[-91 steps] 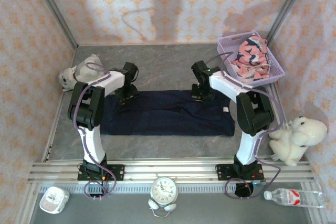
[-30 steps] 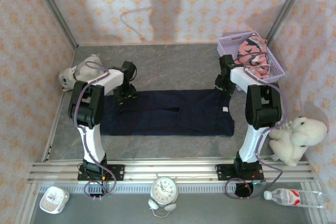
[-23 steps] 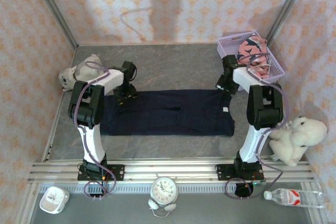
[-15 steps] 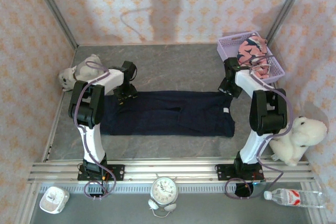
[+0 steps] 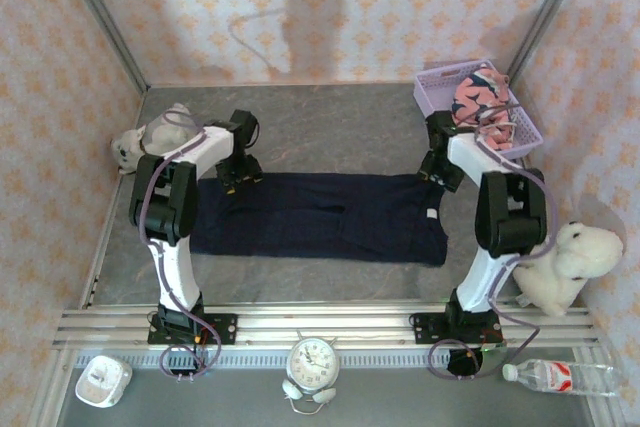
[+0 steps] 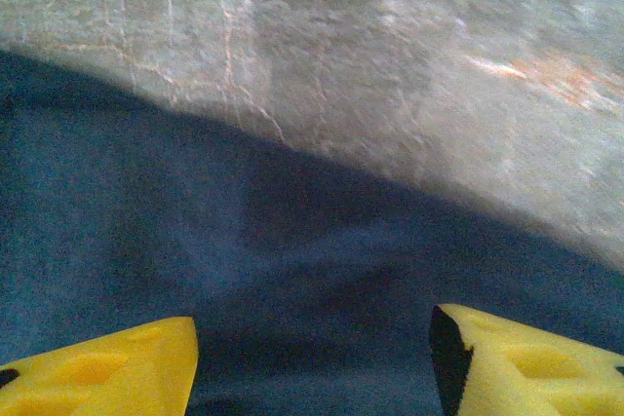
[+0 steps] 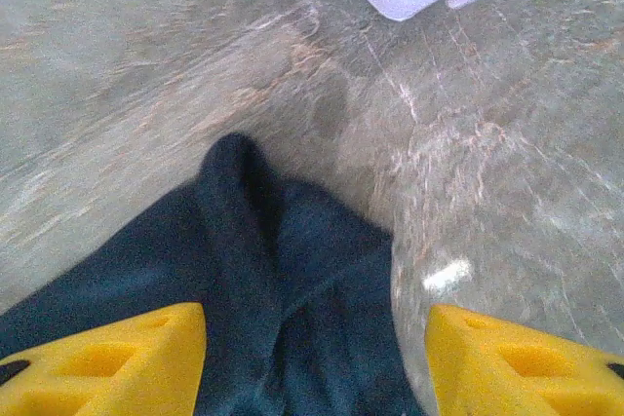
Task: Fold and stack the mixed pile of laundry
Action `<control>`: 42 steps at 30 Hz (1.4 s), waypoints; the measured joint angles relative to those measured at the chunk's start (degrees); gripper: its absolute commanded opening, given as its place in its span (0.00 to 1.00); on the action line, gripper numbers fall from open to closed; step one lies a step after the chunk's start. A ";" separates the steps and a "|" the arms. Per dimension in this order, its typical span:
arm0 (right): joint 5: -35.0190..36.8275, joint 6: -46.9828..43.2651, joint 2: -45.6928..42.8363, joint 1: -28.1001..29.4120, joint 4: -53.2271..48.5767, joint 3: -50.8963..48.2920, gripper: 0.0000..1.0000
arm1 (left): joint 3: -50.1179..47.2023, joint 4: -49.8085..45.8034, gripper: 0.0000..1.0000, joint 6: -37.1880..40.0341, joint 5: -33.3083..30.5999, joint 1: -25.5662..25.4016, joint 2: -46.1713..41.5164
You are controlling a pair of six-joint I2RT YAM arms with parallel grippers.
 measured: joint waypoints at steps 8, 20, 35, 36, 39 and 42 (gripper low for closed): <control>-9.33 1.38 -10.34 11.13 -3.21 -5.46 0.62 | 0.35 0.79 0.64 -0.07 2.12 -5.35 -3.85; -15.34 8.52 -18.69 14.08 -6.95 -21.38 0.42 | -0.94 5.62 0.64 -6.08 2.73 -6.38 3.76; -20.70 10.91 -19.06 14.12 -3.37 -27.91 0.30 | -1.57 6.19 0.64 -6.75 2.43 -6.40 3.61; -20.79 10.99 -18.56 14.21 -3.08 -28.09 0.26 | -1.77 6.40 0.64 -6.78 2.38 -6.40 3.43; -20.61 11.13 -17.64 14.27 -2.69 -28.17 0.15 | -2.19 6.86 0.64 -6.95 2.34 -6.40 3.19; -19.30 11.21 -17.81 14.27 -3.10 -28.04 0.09 | -2.36 7.04 0.64 -6.95 2.29 -6.40 3.04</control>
